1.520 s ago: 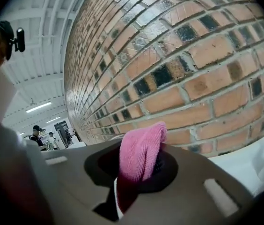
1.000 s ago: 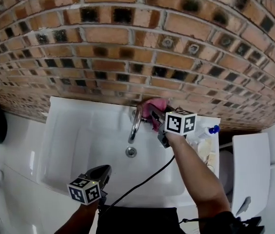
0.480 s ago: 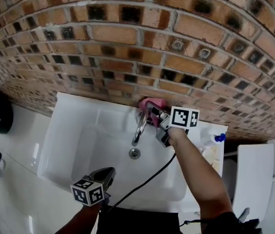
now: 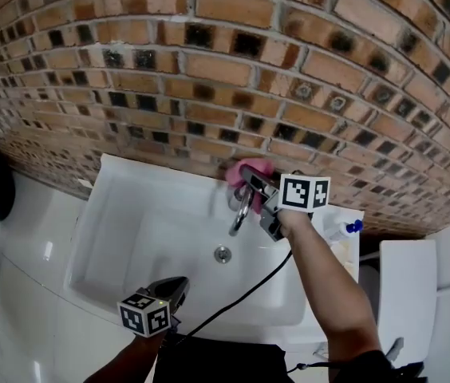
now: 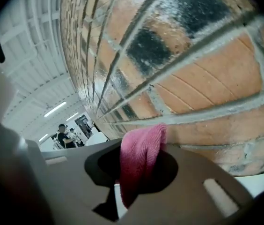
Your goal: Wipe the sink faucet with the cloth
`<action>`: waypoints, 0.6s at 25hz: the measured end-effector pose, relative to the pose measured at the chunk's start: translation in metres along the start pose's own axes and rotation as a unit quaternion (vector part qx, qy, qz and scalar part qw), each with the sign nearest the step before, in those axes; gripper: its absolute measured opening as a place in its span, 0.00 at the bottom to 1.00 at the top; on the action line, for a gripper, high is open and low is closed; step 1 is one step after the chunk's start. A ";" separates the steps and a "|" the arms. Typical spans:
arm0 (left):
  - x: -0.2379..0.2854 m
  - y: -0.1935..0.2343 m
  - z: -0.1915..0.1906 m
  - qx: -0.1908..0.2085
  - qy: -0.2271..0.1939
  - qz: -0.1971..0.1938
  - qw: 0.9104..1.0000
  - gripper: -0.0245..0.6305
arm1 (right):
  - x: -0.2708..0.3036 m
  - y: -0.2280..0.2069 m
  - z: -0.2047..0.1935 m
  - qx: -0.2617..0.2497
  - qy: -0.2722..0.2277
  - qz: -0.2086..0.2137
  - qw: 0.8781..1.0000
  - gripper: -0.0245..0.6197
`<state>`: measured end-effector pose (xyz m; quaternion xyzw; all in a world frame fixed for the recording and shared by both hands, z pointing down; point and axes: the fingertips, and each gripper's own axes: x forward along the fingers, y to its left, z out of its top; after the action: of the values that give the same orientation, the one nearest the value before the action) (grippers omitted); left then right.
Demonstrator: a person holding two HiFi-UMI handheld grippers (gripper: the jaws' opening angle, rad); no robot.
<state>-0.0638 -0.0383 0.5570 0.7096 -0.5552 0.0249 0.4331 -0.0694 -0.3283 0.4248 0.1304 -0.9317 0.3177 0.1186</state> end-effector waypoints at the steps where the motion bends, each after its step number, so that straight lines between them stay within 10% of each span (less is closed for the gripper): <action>1: -0.004 0.002 -0.001 0.002 0.001 -0.002 1.000 0.04 | -0.001 0.002 0.000 -0.014 0.004 -0.010 1.000 0.13; 15: -0.043 0.018 0.001 0.039 0.020 -0.049 0.998 0.04 | -0.015 0.050 -0.016 -0.284 0.040 -0.141 0.948 0.13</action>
<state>-0.0951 -0.0063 0.5453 0.7520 -0.5094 0.0396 0.4164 -0.0695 -0.2780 0.4042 0.2086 -0.9498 0.0253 0.2319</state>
